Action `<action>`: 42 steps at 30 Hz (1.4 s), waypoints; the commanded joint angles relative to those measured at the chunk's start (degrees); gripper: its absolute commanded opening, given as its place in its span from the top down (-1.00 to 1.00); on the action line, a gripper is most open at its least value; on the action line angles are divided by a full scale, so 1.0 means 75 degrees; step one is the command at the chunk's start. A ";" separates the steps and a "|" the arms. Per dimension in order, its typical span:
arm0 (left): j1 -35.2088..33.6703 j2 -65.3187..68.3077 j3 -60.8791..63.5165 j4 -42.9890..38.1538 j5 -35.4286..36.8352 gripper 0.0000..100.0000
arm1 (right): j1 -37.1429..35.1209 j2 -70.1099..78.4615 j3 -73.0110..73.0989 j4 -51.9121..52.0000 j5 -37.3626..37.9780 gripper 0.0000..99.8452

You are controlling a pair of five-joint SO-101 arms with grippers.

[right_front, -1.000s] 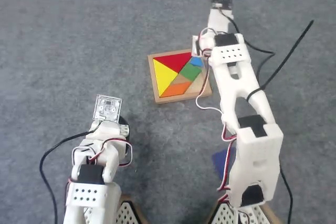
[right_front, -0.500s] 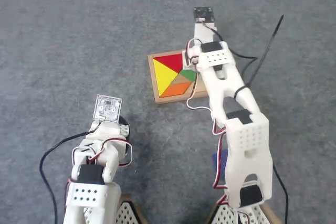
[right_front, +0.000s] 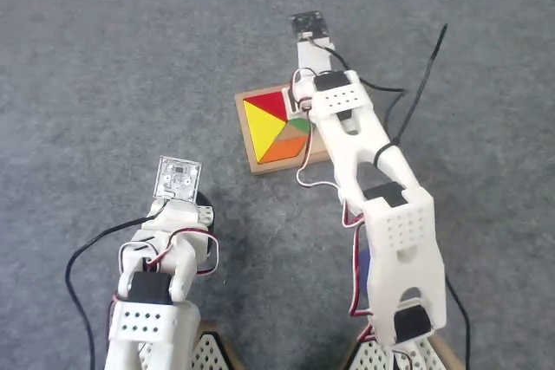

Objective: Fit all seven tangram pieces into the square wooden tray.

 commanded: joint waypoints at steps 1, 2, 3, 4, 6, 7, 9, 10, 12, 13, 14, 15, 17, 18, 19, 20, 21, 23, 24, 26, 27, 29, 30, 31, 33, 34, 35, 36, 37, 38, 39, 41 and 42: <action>-0.0035 -0.0105 -0.0064 0.0059 0.0059 0.97 | -0.0111 -0.0123 -0.0469 -0.0170 0.0211 0.67; -0.0035 -0.0105 -0.0064 0.0059 0.0059 0.97 | -0.0123 -0.0123 -0.0469 -0.0170 0.0211 0.67; -0.0035 -0.0105 -0.0064 0.0059 0.0059 0.97 | -0.0147 -0.0123 -0.0469 -0.0158 0.0223 0.67; -0.0035 -0.0105 -0.0064 0.0059 0.0059 0.97 | -0.0147 -0.0158 -0.0469 -0.0135 0.0223 0.67; -0.0035 -0.0105 -0.0064 0.0059 0.0059 0.97 | -0.0041 -0.0229 -0.0469 -0.0018 0.0223 0.67; -0.0035 -0.0105 -0.0064 0.0059 0.0059 0.97 | 0.0018 -0.0358 -0.0469 0.0111 0.0223 0.67; -0.0035 -0.0105 -0.0064 0.0059 0.0059 0.97 | 0.0076 -0.0791 -0.0434 0.0580 0.0223 0.67; -0.0035 -0.0105 -0.0064 0.0059 0.0059 0.97 | 0.0111 -0.1061 -0.0422 0.0897 0.0223 0.67; -0.0035 -0.0105 -0.0064 0.0059 0.0059 0.97 | 0.0205 -0.1623 -0.0328 0.1495 0.0211 0.67; -0.0035 -0.0105 -0.0064 0.0059 0.0059 0.97 | 0.0264 -0.1940 -0.0176 0.1705 0.0211 0.67; -0.0035 -0.0105 -0.0064 0.0059 0.0059 0.97 | 0.0346 -0.2268 0.0059 0.1858 0.0211 0.67; -0.0035 -0.0105 -0.0064 0.0059 0.0059 0.97 | 0.0428 -0.2596 0.0399 0.1905 0.0211 0.67; -0.0035 -0.0105 -0.0064 0.0059 0.0059 0.97 | 0.0545 -0.3229 0.1383 0.1823 0.0504 0.67; -0.0035 -0.0105 -0.0064 0.0059 0.0059 0.97 | 0.0557 -0.3546 0.1981 0.1741 0.0785 0.67; -0.0035 -0.0105 -0.0064 0.0059 0.0059 0.97 | 0.0557 -0.3886 0.2602 0.1694 0.1008 0.67; -0.0035 -0.0105 -0.0064 0.0059 0.0059 0.97 | 0.0557 -0.4237 0.3247 0.1694 0.1184 0.67; -0.0035 -0.0105 -0.0064 0.0059 0.0059 0.97 | 0.0568 -0.4601 0.3880 0.1717 0.1278 0.67; -0.0035 -0.0105 -0.0064 0.0059 0.0059 0.97 | 0.0744 -0.5339 0.5122 0.1764 0.1278 0.67; -0.0035 -0.0105 -0.0064 0.0059 0.0059 0.97 | 0.0838 -0.5691 0.5673 0.1764 0.1301 0.67; -0.0035 -0.0105 -0.0064 0.0059 0.0059 0.97 | 0.1073 -0.6359 0.6634 0.1788 0.1301 0.67; -0.0035 -0.0105 -0.0064 0.0059 0.0059 0.97 | 0.1225 -0.6711 0.7080 0.1811 0.1301 0.67; -0.0035 -0.0105 -0.0064 0.0059 0.0059 0.97 | 0.1424 -0.7344 0.7713 0.2210 0.1313 0.67; -0.0035 -0.0105 -0.0064 0.0059 0.0059 0.97 | 0.1459 -0.7613 0.7947 0.2444 0.1336 0.67; -0.0035 -0.0105 -0.0064 0.0059 0.0059 0.97 | 0.1459 -0.7871 0.8182 0.2667 0.1536 0.67; -0.0035 -0.0105 -0.0064 0.0059 0.0059 0.97 | 0.1272 -0.8270 0.8545 0.3136 0.2462 0.66; -0.0035 -0.0105 -0.0064 0.0059 0.0059 0.97 | 0.1155 -0.8410 0.8697 0.3311 0.2848 0.66; -0.0035 -0.0105 -0.0064 0.0059 0.0059 0.97 | 0.1037 -0.8527 0.8850 0.3452 0.2942 0.66; -0.0035 -0.0105 -0.0064 0.0059 0.0059 0.97 | 0.0932 -0.8633 0.8967 0.3522 0.2942 0.66; -0.0035 -0.0105 -0.0064 0.0059 0.0059 0.97 | 0.0850 -0.8668 0.9037 0.3546 0.2895 0.66; -0.0035 -0.0105 -0.0064 0.0059 0.0059 0.97 | 0.0768 -0.8680 0.9131 0.3534 0.2801 0.64; -0.0035 -0.0105 -0.0064 0.0059 0.0059 0.97 | 0.0662 -0.8668 0.9201 0.3534 0.2731 0.61; -0.0035 -0.0105 -0.0064 0.0059 0.0059 0.97 | 0.0393 -0.8563 0.9401 0.3511 0.2649 0.56; -0.0035 -0.0105 -0.0064 0.0059 0.0059 0.97 | 0.0217 -0.8504 0.9541 0.3511 0.2684 0.55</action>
